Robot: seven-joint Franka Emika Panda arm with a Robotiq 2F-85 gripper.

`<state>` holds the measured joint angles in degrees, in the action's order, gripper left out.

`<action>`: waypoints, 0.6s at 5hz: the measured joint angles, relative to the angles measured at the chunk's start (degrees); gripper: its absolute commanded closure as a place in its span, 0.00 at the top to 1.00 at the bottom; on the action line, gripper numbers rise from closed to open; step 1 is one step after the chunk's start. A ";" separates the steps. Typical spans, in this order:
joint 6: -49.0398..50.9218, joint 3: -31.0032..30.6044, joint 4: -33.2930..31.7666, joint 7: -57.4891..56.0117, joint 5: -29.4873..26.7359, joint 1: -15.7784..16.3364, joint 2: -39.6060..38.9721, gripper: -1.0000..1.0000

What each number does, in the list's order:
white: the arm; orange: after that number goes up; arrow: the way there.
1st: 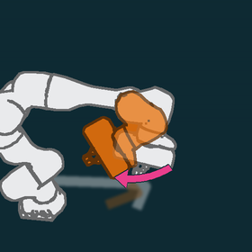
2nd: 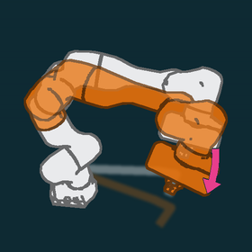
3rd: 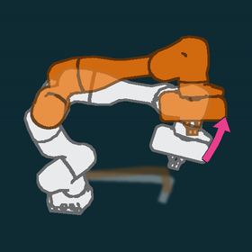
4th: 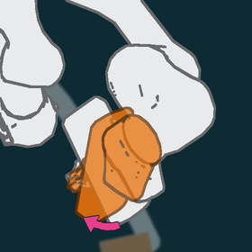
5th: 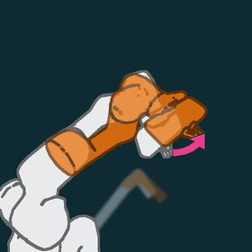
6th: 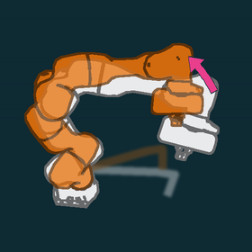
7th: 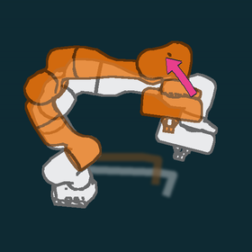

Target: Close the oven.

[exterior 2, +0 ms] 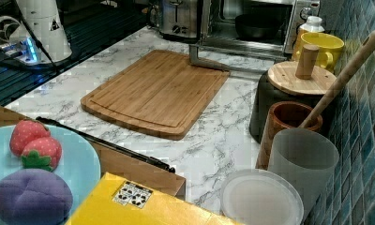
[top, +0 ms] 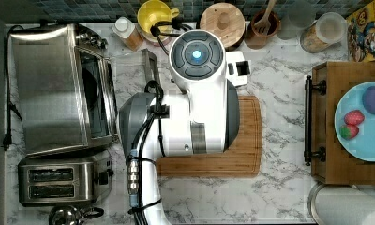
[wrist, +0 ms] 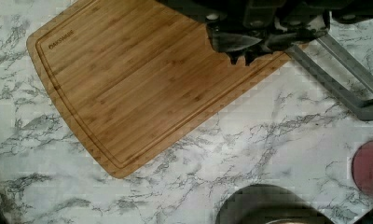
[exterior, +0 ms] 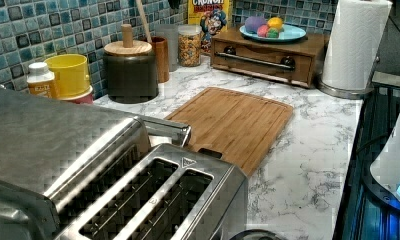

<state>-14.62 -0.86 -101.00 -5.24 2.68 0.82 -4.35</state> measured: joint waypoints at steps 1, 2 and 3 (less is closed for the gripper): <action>-0.84 0.00 0.00 -0.01 0.41 -0.06 -0.24 0.00; -5.93 0.26 -1.45 -9.99 -6.70 -0.08 -0.25 0.00; -9.72 -0.18 -3.64 -29.82 -15.31 -0.43 -0.26 0.00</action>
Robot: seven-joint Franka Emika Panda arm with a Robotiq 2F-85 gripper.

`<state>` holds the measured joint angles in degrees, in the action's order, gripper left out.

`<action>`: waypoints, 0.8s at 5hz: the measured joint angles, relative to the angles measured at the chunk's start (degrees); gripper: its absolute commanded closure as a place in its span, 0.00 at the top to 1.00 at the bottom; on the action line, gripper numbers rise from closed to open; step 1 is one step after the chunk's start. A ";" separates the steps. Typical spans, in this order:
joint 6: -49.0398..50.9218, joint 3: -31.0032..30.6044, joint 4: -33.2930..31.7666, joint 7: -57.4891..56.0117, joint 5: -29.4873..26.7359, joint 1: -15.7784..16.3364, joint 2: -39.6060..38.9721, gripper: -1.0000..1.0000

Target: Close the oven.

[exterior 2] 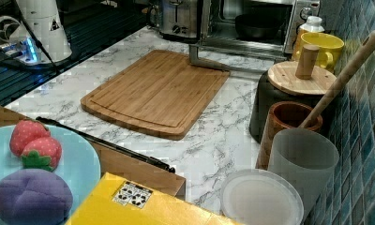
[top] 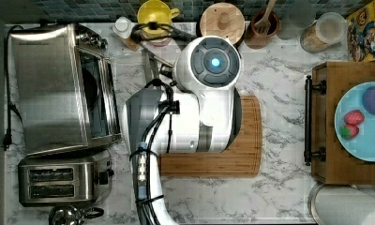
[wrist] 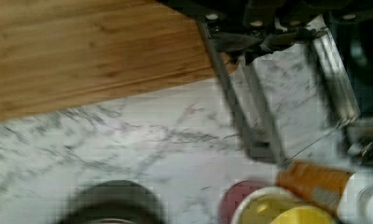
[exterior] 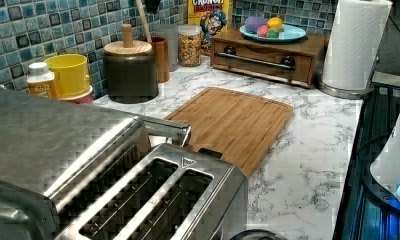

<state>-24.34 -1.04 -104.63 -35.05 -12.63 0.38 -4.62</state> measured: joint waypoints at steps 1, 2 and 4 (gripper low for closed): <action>-0.28 -0.91 -3.02 -20.90 -11.22 -1.32 -0.07 0.00; -0.06 -0.22 -5.20 -34.94 -19.15 -2.44 -1.46 0.00; 1.83 0.93 -4.92 -43.56 -25.30 -5.89 -10.00 0.00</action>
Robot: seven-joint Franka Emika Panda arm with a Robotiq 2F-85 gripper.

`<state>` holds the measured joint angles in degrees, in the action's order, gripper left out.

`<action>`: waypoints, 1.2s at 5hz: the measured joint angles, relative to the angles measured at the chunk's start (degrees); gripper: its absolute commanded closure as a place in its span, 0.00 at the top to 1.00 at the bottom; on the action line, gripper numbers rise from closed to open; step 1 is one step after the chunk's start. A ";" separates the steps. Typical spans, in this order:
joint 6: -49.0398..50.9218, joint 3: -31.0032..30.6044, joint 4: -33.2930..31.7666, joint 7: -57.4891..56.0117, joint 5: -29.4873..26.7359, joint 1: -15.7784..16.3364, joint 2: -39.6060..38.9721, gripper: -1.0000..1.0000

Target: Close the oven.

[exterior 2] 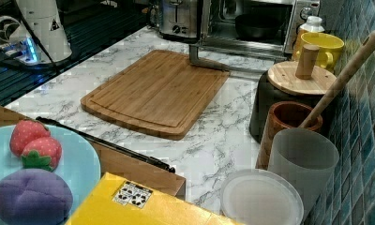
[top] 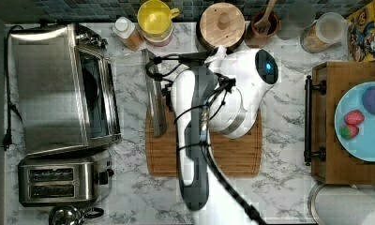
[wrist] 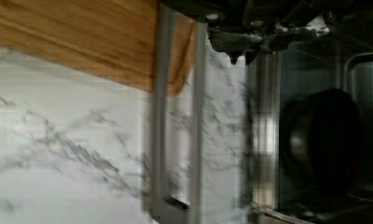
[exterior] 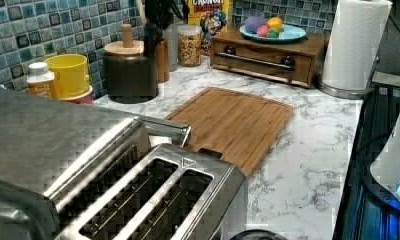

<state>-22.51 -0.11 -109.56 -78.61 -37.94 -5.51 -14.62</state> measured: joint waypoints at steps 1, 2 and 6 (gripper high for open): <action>-0.48 -0.01 0.00 0.06 0.03 -0.68 -5.18 0.00; -5.61 -0.38 -0.73 -0.67 -0.03 -0.26 -8.84 0.00; -14.03 -3.24 1.51 -0.90 -0.20 0.83 -11.79 0.00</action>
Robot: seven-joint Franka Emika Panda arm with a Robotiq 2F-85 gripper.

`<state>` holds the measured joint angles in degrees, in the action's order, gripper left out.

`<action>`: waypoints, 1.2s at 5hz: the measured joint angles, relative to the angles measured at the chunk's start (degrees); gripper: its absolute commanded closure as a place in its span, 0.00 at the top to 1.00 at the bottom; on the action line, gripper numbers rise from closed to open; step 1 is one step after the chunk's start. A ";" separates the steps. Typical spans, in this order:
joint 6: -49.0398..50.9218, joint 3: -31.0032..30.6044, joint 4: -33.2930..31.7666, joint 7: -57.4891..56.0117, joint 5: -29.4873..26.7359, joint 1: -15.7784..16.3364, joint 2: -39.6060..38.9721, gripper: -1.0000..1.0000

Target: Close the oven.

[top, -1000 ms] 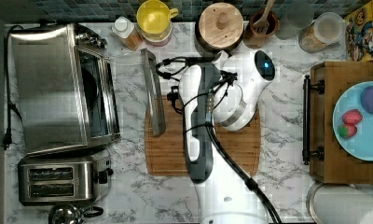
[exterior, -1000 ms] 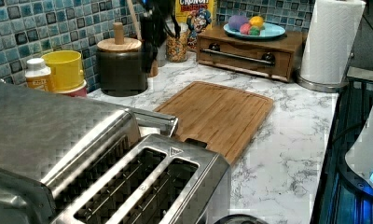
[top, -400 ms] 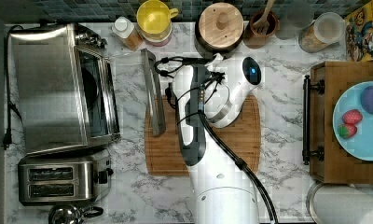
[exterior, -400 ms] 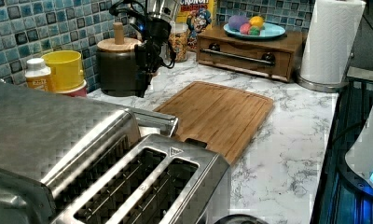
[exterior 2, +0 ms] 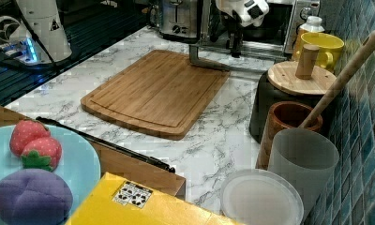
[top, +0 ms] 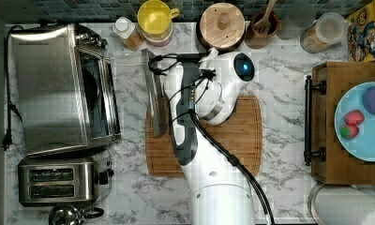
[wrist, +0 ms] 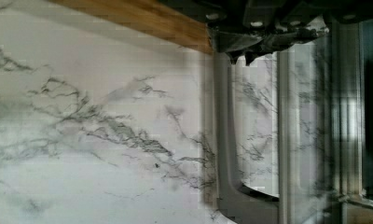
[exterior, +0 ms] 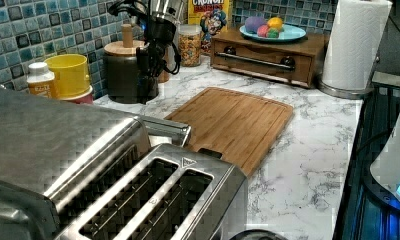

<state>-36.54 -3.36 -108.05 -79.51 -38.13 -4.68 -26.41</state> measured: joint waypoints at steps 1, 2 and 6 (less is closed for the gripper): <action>-0.03 -0.32 2.35 0.00 0.53 0.59 -3.25 0.00; 0.00 -1.37 2.80 0.11 0.64 0.55 -5.71 0.00; 10.49 -1.99 3.58 0.28 0.22 -0.71 -6.74 0.00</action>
<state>-26.05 -5.34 -104.46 -79.23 -37.91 -5.39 -33.15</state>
